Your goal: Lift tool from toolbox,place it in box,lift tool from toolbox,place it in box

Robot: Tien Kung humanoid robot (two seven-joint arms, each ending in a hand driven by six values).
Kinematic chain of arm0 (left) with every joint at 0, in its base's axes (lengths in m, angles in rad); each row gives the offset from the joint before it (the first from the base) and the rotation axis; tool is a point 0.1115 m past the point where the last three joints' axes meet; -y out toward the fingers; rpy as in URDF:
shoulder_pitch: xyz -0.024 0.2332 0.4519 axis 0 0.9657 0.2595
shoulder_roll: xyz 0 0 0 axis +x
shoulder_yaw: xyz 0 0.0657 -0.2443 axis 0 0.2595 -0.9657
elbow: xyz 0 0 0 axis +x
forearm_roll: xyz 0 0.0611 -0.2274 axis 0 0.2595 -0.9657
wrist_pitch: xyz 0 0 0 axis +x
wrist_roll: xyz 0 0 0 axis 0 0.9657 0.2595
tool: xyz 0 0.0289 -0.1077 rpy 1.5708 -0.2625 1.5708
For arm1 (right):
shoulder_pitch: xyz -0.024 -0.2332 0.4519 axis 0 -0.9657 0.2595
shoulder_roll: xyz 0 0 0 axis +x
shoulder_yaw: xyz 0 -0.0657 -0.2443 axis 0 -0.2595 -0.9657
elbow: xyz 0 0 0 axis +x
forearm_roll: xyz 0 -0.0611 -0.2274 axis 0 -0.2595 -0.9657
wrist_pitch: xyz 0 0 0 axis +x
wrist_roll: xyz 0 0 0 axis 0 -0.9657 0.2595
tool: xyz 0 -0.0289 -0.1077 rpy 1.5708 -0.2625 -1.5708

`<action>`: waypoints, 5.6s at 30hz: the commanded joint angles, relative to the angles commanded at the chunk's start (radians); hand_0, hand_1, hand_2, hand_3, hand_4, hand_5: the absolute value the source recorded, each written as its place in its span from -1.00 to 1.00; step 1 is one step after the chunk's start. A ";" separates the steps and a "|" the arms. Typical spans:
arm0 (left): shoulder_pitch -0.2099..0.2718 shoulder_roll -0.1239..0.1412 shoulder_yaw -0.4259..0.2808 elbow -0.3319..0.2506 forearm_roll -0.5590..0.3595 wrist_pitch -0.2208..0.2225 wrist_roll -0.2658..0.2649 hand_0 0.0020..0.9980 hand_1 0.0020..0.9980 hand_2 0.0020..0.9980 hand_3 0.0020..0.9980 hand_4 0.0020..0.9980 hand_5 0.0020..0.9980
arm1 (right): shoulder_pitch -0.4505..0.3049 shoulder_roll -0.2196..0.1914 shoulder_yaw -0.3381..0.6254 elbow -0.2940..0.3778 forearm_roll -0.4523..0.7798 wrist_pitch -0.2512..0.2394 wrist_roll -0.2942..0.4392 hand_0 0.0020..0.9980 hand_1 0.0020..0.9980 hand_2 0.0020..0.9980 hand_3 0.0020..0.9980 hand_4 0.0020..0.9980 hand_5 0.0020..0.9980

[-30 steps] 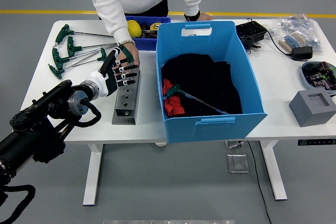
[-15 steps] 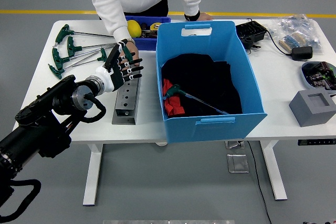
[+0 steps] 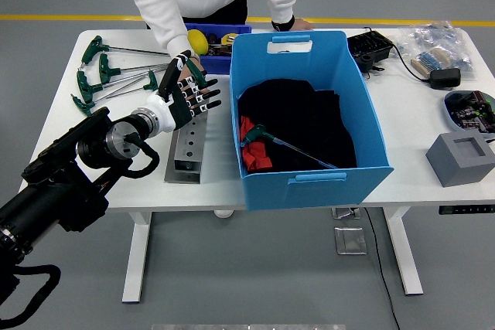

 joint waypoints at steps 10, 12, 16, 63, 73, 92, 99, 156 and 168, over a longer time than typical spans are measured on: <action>0.011 0.020 -0.033 -0.118 -0.020 0.046 0.014 0.34 0.47 0.66 0.62 0.58 0.85 | -0.010 0.000 -0.001 -0.001 0.002 0.001 0.001 0.30 0.21 0.35 0.07 0.57 0.20; 0.010 0.024 -0.040 -0.142 -0.018 0.054 0.016 0.34 0.47 0.66 0.62 0.58 0.85 | -0.011 0.000 -0.001 -0.001 0.004 0.001 0.001 0.30 0.21 0.35 0.07 0.57 0.20; 0.003 0.033 -0.057 -0.195 -0.010 0.069 0.025 0.35 0.48 0.67 0.61 0.58 0.84 | -0.011 0.000 -0.003 -0.001 0.008 0.001 0.002 0.30 0.21 0.34 0.07 0.57 0.20; -0.227 -0.116 0.429 -0.071 0.929 -0.268 0.073 0.52 0.61 0.88 0.62 0.56 0.77 | 0.021 -0.016 0.000 0.000 -0.008 0.001 0.001 0.31 0.21 0.35 0.07 0.57 0.20; -0.233 -0.116 0.393 -0.123 1.344 -0.288 0.069 0.52 0.62 0.90 0.49 0.56 0.78 | 0.019 -0.017 0.003 0.000 -0.011 0.003 0.000 0.31 0.21 0.35 0.07 0.57 0.20; -0.125 -0.040 0.240 -0.258 2.089 -0.131 0.038 0.59 0.67 1.00 0.40 0.61 0.53 | 0.000 -0.013 -0.001 -0.002 0.001 -0.001 0.002 0.30 0.20 0.35 0.07 0.57 0.20; -0.001 0.055 0.019 -0.362 2.049 -0.098 0.044 0.40 0.50 0.71 0.38 0.59 0.27 | -0.010 -0.010 0.001 -0.004 0.006 -0.003 0.004 0.30 0.20 0.35 0.07 0.57 0.20; 0.385 -0.063 -0.091 -0.068 2.036 0.293 -0.068 0.55 0.68 0.83 0.85 1.00 0.11 | -0.014 0.005 0.012 -0.009 -0.016 -0.002 0.005 0.30 0.20 0.34 0.07 0.56 0.19; 0.327 -0.097 -0.019 0.044 2.007 0.352 -0.060 0.61 0.76 0.90 0.91 1.00 0.07 | -0.012 0.004 0.010 -0.007 -0.018 -0.001 0.005 0.30 0.20 0.34 0.07 0.56 0.19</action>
